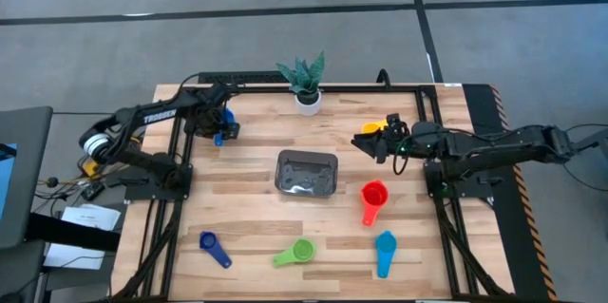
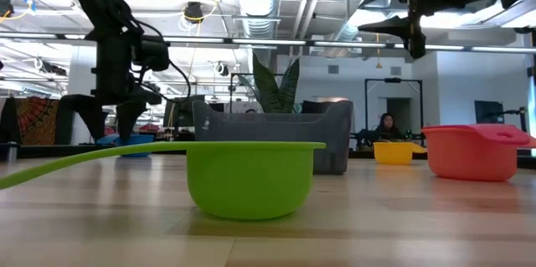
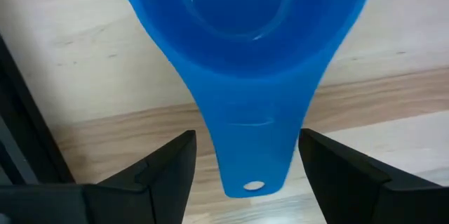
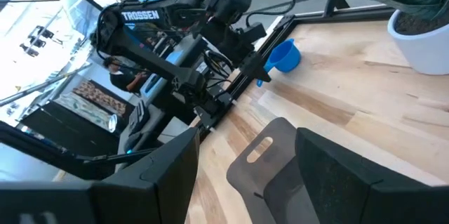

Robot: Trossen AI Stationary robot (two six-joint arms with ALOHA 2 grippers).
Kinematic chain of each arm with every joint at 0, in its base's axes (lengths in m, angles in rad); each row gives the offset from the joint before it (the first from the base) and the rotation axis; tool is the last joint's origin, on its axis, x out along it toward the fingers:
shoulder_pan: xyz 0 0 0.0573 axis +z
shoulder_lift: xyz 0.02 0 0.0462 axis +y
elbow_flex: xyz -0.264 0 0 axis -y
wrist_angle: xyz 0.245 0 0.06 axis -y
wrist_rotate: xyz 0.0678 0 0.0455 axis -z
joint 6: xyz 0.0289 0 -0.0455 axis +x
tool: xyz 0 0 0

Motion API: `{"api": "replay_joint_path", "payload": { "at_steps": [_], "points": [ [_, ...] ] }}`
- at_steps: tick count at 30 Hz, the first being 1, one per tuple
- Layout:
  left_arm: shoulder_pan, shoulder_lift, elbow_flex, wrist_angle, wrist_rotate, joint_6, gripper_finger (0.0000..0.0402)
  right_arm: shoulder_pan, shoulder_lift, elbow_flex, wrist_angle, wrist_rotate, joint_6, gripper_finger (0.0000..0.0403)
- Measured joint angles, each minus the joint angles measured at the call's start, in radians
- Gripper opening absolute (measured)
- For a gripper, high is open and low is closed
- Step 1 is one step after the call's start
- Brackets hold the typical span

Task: Nest measuring cups in basket
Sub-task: Stack the blue measuring cup on top of the red measuring cup

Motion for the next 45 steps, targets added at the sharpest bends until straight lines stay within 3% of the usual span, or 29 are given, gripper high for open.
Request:
{"api": "replay_joint_path", "payload": {
  "at_steps": [4,11,18,24,33,40,45],
  "points": [
    [0.000,0.008,0.000,-0.001,0.004,0.003,0.0216,-0.001,0.000,0.000,0.000,0.000,0.007,0.0260],
    [0.000,0.008,0.000,-0.001,0.068,0.032,0.0123,-0.002,0.000,0.000,0.000,0.004,0.008,0.0260],
    [0.000,0.008,0.000,-0.002,0.084,0.044,0.0121,-0.002,0.000,0.000,0.000,0.006,0.009,0.0260],
    [0.000,0.008,0.000,-0.008,0.108,0.057,0.0151,-0.002,0.000,0.000,0.001,0.008,0.009,0.0260],
    [-0.017,0.001,0.014,-0.011,0.120,0.056,0.0122,-0.002,0.000,0.000,0.001,0.008,0.018,0.0260],
    [-0.059,-0.077,0.045,-0.019,0.123,0.045,0.0151,-0.002,0.000,0.000,0.001,0.012,0.028,0.0260],
    [-0.108,-0.170,0.055,-0.036,0.116,-0.006,0.0130,-0.003,0.020,0.000,0.007,0.027,0.052,0.0260]
  ]
}}
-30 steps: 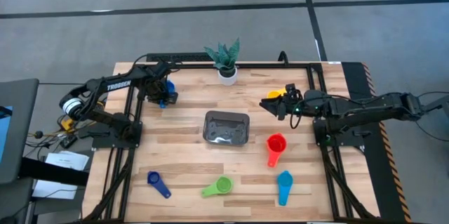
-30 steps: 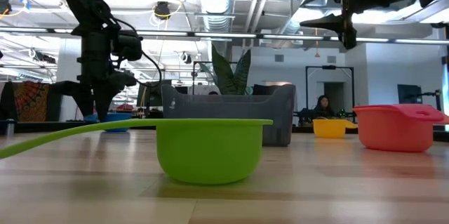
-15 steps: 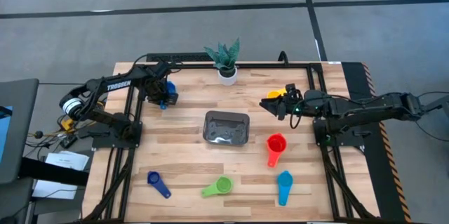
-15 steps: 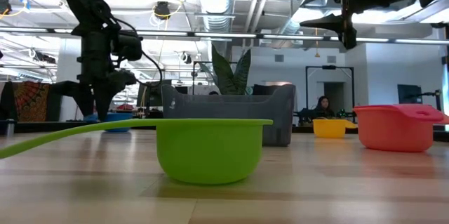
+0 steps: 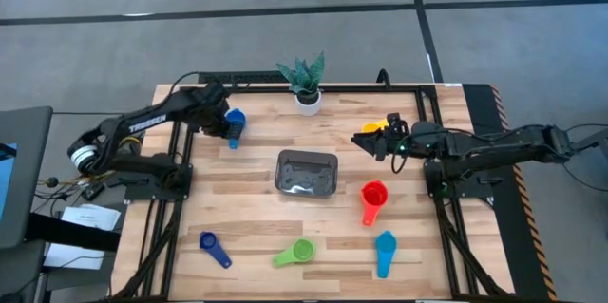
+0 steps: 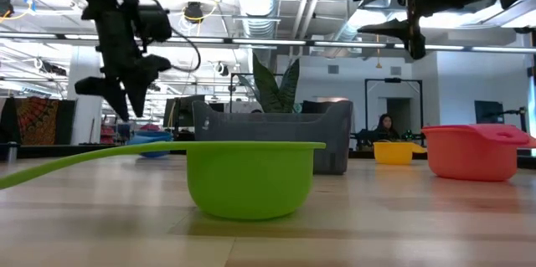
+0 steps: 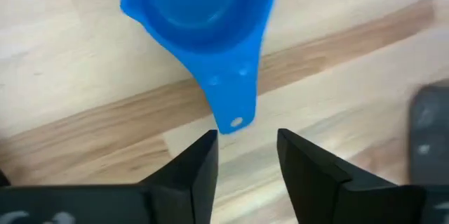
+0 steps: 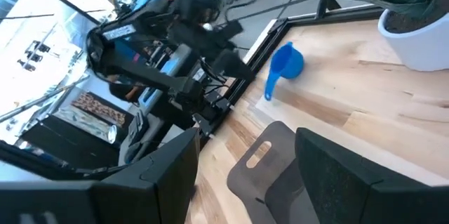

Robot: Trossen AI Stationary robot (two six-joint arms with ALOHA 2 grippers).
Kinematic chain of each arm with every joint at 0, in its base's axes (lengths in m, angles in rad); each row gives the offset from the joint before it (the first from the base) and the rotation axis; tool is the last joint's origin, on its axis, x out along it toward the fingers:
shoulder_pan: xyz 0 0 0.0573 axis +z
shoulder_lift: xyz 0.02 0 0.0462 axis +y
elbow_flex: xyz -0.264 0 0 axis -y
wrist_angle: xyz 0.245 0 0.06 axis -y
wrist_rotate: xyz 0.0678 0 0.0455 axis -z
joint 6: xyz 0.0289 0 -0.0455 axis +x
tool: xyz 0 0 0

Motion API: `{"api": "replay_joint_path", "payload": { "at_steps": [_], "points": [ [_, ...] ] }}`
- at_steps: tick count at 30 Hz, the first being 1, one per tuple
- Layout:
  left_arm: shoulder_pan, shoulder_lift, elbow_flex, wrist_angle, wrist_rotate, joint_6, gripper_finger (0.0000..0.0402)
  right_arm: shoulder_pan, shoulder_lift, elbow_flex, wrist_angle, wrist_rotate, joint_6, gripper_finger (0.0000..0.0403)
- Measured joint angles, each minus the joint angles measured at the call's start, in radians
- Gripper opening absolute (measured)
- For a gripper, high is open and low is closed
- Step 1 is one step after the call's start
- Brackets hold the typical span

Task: Nest measuring cups in basket
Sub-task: Stack the blue measuring cup on top of the red measuring cup

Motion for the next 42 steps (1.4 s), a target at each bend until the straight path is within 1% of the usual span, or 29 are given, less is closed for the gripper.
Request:
{"api": "replay_joint_path", "payload": {
  "at_steps": [3,7,10,13,15,17,23,25,27,30,33,37,42],
  "points": [
    [-0.038,-0.047,0.000,-0.008,-0.028,-0.029,0.0110,0.000,0.046,-0.001,0.003,0.007,0.016,0.0260],
    [-0.065,-0.078,0.000,-0.013,-0.060,-0.058,0.0089,0.000,0.126,-0.001,0.042,-0.004,0.052,0.0260],
    [-0.070,-0.077,-0.001,-0.010,-0.077,-0.092,0.0085,0.000,0.173,-0.001,0.124,-0.014,0.060,0.0260],
    [-0.069,-0.076,-0.030,0.037,-0.101,-0.104,0.0090,0.000,0.204,-0.001,0.189,-0.019,0.061,0.0260],
    [-0.058,-0.076,-0.063,0.098,-0.104,-0.116,0.0103,0.000,0.209,-0.001,0.214,-0.021,0.059,0.0260],
    [-0.034,-0.076,-0.102,0.165,-0.072,-0.133,0.0122,0.000,0.208,-0.001,0.215,-0.023,0.060,0.0260],
    [0.038,-0.076,-0.220,0.305,0.024,-0.155,0.0202,0.020,0.189,-0.001,0.213,-0.030,0.061,0.0260],
    [0.055,-0.076,-0.255,0.361,0.054,-0.130,0.0225,0.029,0.187,-0.001,0.213,-0.030,0.060,0.0260],
    [0.067,-0.076,-0.286,0.416,0.071,-0.125,0.0241,0.036,0.187,-0.001,0.214,-0.031,0.060,0.0260],
    [0.080,-0.076,-0.326,0.493,0.079,-0.121,0.0252,0.037,0.187,-0.001,0.213,-0.032,0.063,0.0260],
    [0.091,-0.076,-0.350,0.571,0.101,-0.111,0.0251,0.042,0.187,-0.001,0.213,-0.030,0.063,0.0260],
    [0.110,-0.076,-0.389,0.667,0.141,-0.116,0.0234,0.043,0.187,-0.001,0.214,-0.030,0.072,0.0260],
    [0.138,-0.075,-0.405,0.675,0.153,-0.099,0.0196,0.043,0.187,-0.001,0.214,-0.029,0.072,0.0260]
  ]
}}
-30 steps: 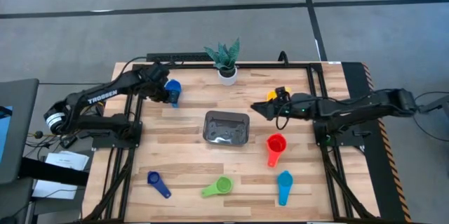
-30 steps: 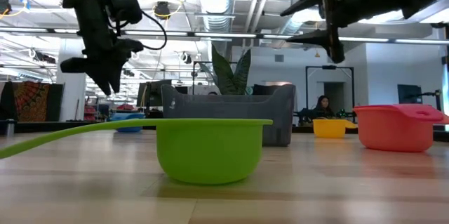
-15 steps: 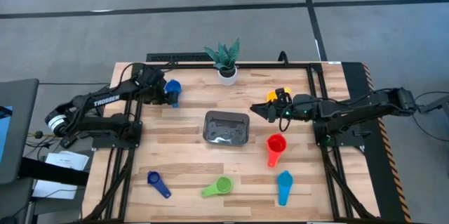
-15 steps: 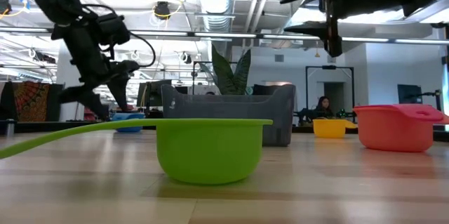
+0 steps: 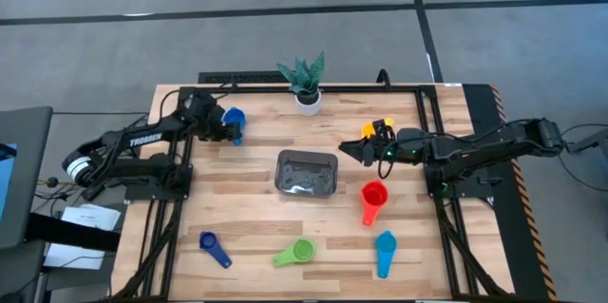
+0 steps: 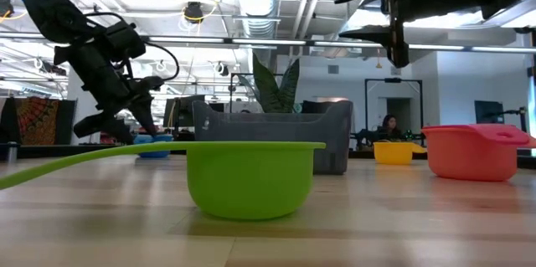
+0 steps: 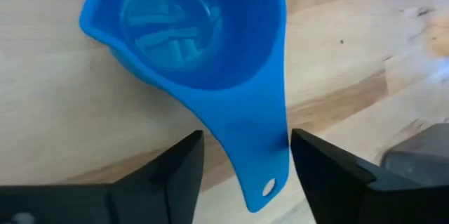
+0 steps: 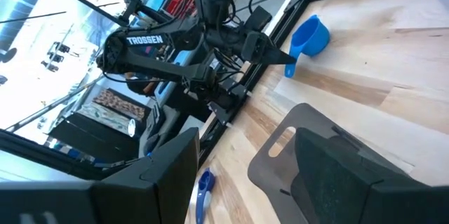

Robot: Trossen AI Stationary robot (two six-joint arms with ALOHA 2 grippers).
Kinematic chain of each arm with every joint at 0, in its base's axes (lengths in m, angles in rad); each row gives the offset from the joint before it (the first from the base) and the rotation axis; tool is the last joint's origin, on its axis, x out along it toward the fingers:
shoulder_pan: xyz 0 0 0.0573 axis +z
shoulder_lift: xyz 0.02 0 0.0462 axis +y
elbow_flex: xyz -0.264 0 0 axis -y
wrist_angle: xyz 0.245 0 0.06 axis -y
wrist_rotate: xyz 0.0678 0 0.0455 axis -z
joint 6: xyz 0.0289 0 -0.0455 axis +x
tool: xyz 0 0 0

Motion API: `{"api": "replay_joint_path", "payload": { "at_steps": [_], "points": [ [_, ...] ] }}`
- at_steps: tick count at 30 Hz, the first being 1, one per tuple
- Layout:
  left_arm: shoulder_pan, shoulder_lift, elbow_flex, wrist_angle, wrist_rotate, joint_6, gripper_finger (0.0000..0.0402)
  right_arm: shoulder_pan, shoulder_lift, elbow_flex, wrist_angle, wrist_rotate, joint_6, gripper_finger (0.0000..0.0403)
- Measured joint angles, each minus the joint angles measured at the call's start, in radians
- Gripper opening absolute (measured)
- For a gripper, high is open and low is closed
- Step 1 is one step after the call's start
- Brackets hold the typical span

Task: Nest measuring cups in basket
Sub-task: Stack the blue measuring cup on top of the red measuring cup

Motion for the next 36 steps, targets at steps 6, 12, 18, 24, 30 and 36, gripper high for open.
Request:
{"api": "replay_joint_path", "payload": {
  "at_steps": [6,12,18,24,30,36],
  "points": [
    [0.021,0.000,0.000,0.019,0.021,0.007,0.0128,0.000,0.000,0.000,0.000,0.001,0.000,0.0260],
    [0.032,0.000,0.000,0.020,0.023,0.028,0.0038,0.000,0.000,0.000,0.000,0.008,0.000,0.0260],
    [0.031,0.000,0.000,0.022,0.031,0.031,0.0006,0.000,0.000,0.000,0.000,0.010,0.011,0.0260],
    [0.025,-0.043,0.001,0.046,0.142,-0.018,0.0002,0.000,0.000,0.001,0.001,0.012,0.040,0.0260],
    [-0.037,-0.243,0.001,0.053,0.216,-0.047,0.0001,0.025,0.002,0.029,-0.005,0.040,0.041,0.0259],
    [-0.210,-0.477,0.001,0.159,0.192,-0.143,0.0001,0.049,0.051,0.157,-0.012,0.077,-0.005,0.0236]
  ]
}}
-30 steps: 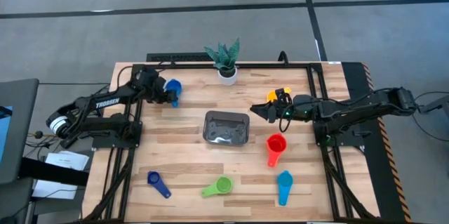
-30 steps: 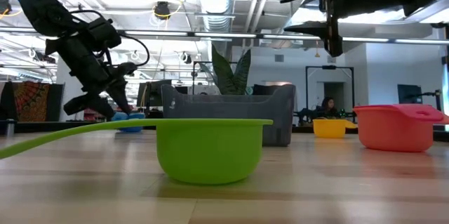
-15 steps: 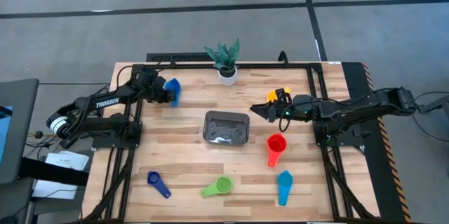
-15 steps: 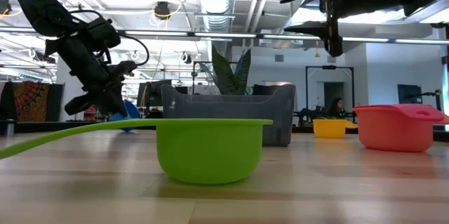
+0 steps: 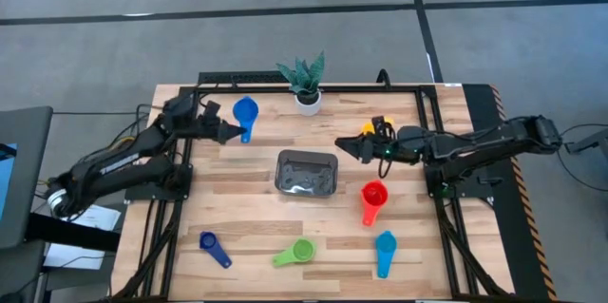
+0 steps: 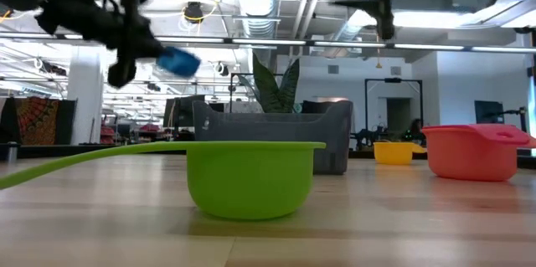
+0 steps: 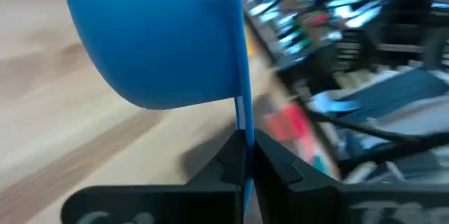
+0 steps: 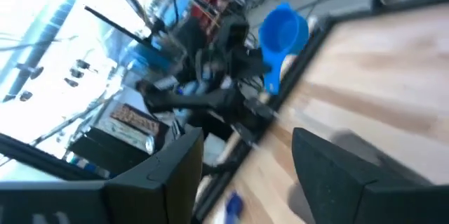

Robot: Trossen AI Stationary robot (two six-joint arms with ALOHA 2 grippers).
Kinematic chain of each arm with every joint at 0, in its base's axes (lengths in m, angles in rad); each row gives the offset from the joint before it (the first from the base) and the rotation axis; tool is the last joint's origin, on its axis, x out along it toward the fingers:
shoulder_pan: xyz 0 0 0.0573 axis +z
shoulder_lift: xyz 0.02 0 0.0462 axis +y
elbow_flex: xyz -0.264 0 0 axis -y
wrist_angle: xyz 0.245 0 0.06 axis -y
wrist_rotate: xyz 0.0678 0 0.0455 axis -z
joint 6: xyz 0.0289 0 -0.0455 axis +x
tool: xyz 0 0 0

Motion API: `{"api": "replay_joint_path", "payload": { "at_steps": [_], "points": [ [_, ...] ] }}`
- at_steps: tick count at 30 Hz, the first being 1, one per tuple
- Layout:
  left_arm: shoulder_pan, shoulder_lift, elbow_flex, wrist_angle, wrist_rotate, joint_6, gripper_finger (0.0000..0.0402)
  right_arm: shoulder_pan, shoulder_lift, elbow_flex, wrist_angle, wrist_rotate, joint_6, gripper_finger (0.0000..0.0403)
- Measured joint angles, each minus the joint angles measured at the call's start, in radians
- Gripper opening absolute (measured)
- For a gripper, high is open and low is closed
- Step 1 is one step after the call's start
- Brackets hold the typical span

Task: Nest measuring cups in basket
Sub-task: Stack the blue measuring cup on top of the red measuring cup

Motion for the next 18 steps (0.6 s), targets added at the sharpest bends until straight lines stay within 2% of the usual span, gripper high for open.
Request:
{"api": "replay_joint_path", "payload": {
  "at_steps": [2,7,13,16,18],
  "points": [
    [-0.074,-0.055,0.000,0.042,-0.049,-0.013,0.0000,0.005,0.042,0.070,-0.008,0.013,-0.022,0.0226],
    [-0.252,-0.125,0.001,0.070,-0.225,0.011,0.0000,0.010,0.176,0.279,-0.183,0.030,-0.074,0.0203],
    [-0.426,-0.105,0.001,0.105,-0.433,0.052,0.0000,0.009,0.357,0.529,-0.413,0.047,-0.145,0.0182],
    [-0.488,-0.077,0.001,0.186,-0.518,0.105,0.0000,0.019,0.433,0.617,-0.445,0.043,-0.154,0.0176],
    [-0.516,-0.049,0.001,0.268,-0.537,0.122,0.0000,0.026,0.476,0.662,-0.450,0.038,-0.170,0.0173]
  ]
}}
